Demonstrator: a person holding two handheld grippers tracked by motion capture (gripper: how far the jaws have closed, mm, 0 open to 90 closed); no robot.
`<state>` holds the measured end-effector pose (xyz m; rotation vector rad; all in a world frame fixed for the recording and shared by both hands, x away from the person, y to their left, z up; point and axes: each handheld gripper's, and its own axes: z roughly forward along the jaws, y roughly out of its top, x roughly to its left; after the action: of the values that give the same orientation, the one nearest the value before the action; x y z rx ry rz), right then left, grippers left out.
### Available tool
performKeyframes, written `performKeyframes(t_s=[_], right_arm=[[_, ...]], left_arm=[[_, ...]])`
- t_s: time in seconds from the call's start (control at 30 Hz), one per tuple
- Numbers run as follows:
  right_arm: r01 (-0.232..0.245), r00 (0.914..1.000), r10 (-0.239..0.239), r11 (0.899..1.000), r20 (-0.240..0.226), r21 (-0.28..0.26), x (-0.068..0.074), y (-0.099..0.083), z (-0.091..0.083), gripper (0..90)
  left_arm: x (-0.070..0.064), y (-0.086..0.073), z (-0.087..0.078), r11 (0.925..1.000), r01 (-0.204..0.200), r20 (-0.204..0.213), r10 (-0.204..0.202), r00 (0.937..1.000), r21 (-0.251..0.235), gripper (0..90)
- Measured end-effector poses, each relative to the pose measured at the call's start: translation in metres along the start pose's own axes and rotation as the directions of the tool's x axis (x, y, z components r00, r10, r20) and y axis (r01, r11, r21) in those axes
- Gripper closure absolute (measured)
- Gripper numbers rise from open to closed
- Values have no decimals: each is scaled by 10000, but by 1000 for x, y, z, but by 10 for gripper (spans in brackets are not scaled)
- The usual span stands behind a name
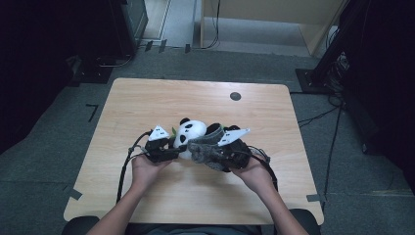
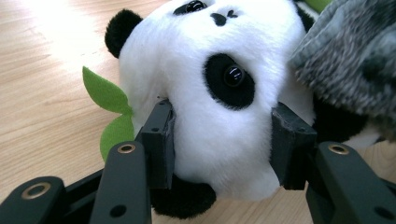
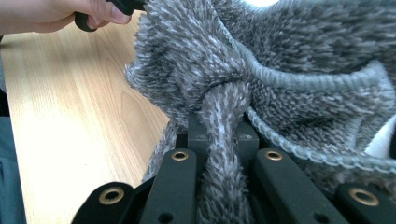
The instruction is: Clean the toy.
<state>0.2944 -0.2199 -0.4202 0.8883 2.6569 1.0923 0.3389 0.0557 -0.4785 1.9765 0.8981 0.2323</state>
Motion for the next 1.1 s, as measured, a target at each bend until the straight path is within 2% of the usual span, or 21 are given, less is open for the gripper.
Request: performKeyframes(t_s=[0.3, 0.4, 0.6, 0.63, 0.73, 0.77, 0.8, 0.9, 1.03, 1.1], right_arm=[[-636, 9980, 638, 9975, 33, -317, -12, -11, -16, 837], [-1021, 9936, 1037, 9940, 439, -381, -20, -15, -25, 836], [-1197, 9919, 1217, 9913, 358, -541, -24, -16, -30, 836], [-1275, 9915, 1289, 9896, 178, -664, -24, -15, -31, 836], [-1156, 9933, 1151, 9855, -117, -1240, -19, -4, -39, 836], [-947, 9954, 956, 9824, -26, -1609, -14, 8, -44, 836], [-947, 9954, 956, 9824, -26, -1609, -14, 8, -44, 836], [-775, 9965, 820, 9770, 145, -1989, -10, 27, -46, 836], [-540, 9976, 611, 9808, 326, -1873, -8, 52, -29, 835], [-448, 9982, 510, 9842, 321, -1714, -8, 65, -12, 835]], left_arm=[[-1, -1, 0, 9999, -152, -31, 152, 9999, 22, 505], [-1, -1, 0, 9999, -155, -57, 155, 9999, 41, 505], [-2, 0, 0, 10000, -59, -91, 60, 9999, 53, 502], [-2, 0, 0, 10000, -32, -106, 33, 9999, 40, 501], [-1, 0, 0, 9998, 168, -70, -168, 9998, -50, 500], [-1, 0, 0, 9999, 142, -74, -142, 9999, -40, 500], [-1, 0, 0, 9999, 141, -89, -141, 9999, -36, 500], [-2, 0, 0, 9999, 136, -126, -136, 9998, -39, 499], [-2, 0, 0, 9999, 143, -120, -143, 9998, -65, 496], [-2, 0, 0, 9998, 154, -131, -156, 9998, -98, 496]])
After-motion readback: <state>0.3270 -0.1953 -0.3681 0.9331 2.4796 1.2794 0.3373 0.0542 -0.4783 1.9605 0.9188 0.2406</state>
